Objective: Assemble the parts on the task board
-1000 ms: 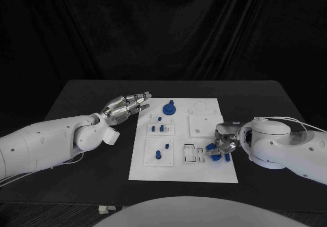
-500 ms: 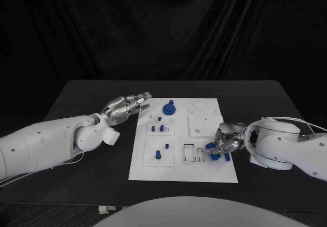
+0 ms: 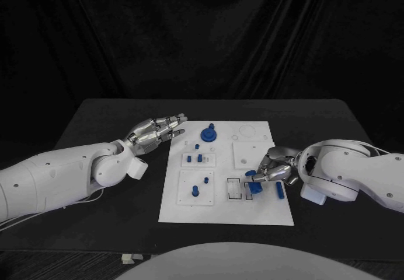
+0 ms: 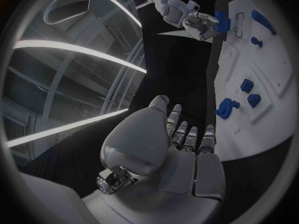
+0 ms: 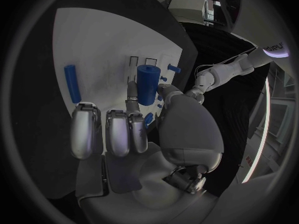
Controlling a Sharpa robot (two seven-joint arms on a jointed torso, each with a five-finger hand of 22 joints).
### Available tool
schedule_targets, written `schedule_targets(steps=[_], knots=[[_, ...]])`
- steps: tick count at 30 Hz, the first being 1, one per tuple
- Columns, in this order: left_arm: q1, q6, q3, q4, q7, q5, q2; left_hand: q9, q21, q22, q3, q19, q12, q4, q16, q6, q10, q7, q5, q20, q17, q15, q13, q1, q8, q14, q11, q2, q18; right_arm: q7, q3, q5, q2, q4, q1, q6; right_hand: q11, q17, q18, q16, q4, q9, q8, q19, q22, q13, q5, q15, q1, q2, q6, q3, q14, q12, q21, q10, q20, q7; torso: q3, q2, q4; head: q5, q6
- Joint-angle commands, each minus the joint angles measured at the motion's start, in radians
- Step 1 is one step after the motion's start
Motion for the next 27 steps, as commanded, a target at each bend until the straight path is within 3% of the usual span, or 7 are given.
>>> schedule_targets(steps=[1, 3, 4, 15, 24, 27], knots=[[-0.002, 0.009, 0.001, 0.002, 0.011, 0.002, 0.000, 0.001, 0.000, -0.001, 0.007, -0.001, 0.006, -0.002, 0.006, 0.000, 0.001, 0.003, 0.001, 0.007, 0.001, 0.006, 0.002, 0.002, 0.006, 0.002, 0.007, 0.006, 0.020, -0.004, 0.000, 0.087, 0.011, -0.009, -0.005, 0.010, 0.003, 0.051, -0.004, 0.002, -0.126, -0.003, -0.005, 0.035, 0.206, 0.263, -0.018, 0.005, 0.018, 0.034, -0.012, 0.134, 0.072, 0.005, -0.006, 0.108, 0.010, -0.001, -0.0006, 0.001, 0.0014, -0.002, 0.000], [-0.002, 0.009, 0.001, 0.003, 0.010, 0.002, 0.000, 0.001, 0.000, -0.001, 0.007, -0.001, 0.006, -0.002, 0.006, 0.000, 0.001, 0.003, 0.001, 0.007, 0.001, 0.006, 0.002, 0.002, 0.006, 0.002, 0.007, 0.006, 0.020, -0.006, 0.000, 0.090, 0.019, -0.015, -0.010, 0.013, 0.005, 0.047, -0.003, 0.000, -0.126, -0.004, -0.007, 0.033, 0.205, 0.263, -0.035, 0.007, 0.011, 0.036, -0.016, 0.134, 0.071, 0.005, -0.009, 0.108, 0.012, 0.001, -0.0006, 0.001, 0.0008, -0.001, 0.000], [-0.002, 0.009, 0.001, 0.003, 0.010, 0.002, -0.001, 0.001, 0.000, -0.001, 0.007, -0.001, 0.006, -0.002, 0.006, 0.000, 0.001, 0.003, 0.001, 0.007, 0.001, 0.006, 0.002, 0.002, 0.006, 0.002, 0.007, 0.006, 0.020, -0.006, 0.000, 0.091, 0.025, -0.019, -0.013, 0.013, 0.006, 0.047, -0.003, 0.000, -0.124, -0.005, -0.007, 0.032, 0.205, 0.263, -0.072, 0.009, -0.002, 0.041, -0.018, 0.132, 0.071, 0.005, -0.011, 0.108, 0.014, 0.002, -0.0007, 0.001, 0.0007, -0.001, 0.000], [-0.002, 0.011, 0.001, 0.004, 0.009, 0.002, -0.002, 0.001, 0.000, -0.001, 0.007, -0.001, 0.006, -0.002, 0.006, 0.000, 0.001, 0.003, 0.001, 0.007, 0.001, 0.006, 0.002, 0.002, 0.006, 0.002, 0.007, 0.006, 0.020, -0.017, 0.000, 0.072, 0.064, -0.048, -0.024, 0.025, 0.008, 0.044, -0.001, 0.000, -0.121, -0.007, 0.000, 0.028, 0.202, 0.263, -0.150, 0.010, -0.032, 0.051, -0.023, 0.124, 0.071, 0.005, -0.020, 0.108, 0.017, 0.004, -0.0001, 0.001, 0.0001, -0.002, 0.000], [-0.002, 0.009, 0.001, 0.006, 0.006, 0.002, -0.010, 0.002, 0.000, 0.000, 0.009, 0.000, 0.007, -0.003, 0.006, 0.002, 0.002, 0.004, 0.002, 0.007, 0.001, 0.007, 0.002, 0.002, 0.007, 0.003, 0.007, 0.005, 0.020, -0.029, 0.000, 0.068, 0.086, -0.061, -0.035, 0.056, 0.018, 0.028, 0.004, -0.006, -0.085, -0.014, 0.002, 0.020, 0.195, 0.263, -0.266, 0.018, -0.090, 0.060, -0.045, 0.088, 0.067, 0.005, -0.041, 0.108, 0.024, 0.015, -0.0004, 0.001, -0.0002, 0.001, 0.000], [-0.002, 0.010, 0.001, 0.006, 0.005, 0.002, -0.011, 0.002, 0.000, 0.000, 0.009, 0.000, 0.007, -0.003, 0.006, 0.002, 0.002, 0.004, 0.002, 0.007, 0.001, 0.007, 0.002, 0.002, 0.007, 0.003, 0.007, 0.005, 0.020, -0.030, 0.000, 0.068, 0.090, -0.064, -0.037, 0.058, 0.019, 0.028, 0.004, -0.006, -0.073, -0.015, 0.006, 0.020, 0.195, 0.263, -0.250, 0.019, -0.106, 0.062, -0.046, 0.067, 0.068, 0.005, -0.042, 0.108, 0.025, 0.016, -0.0005, 0.001, 0.0003, 0.000, 0.000]])
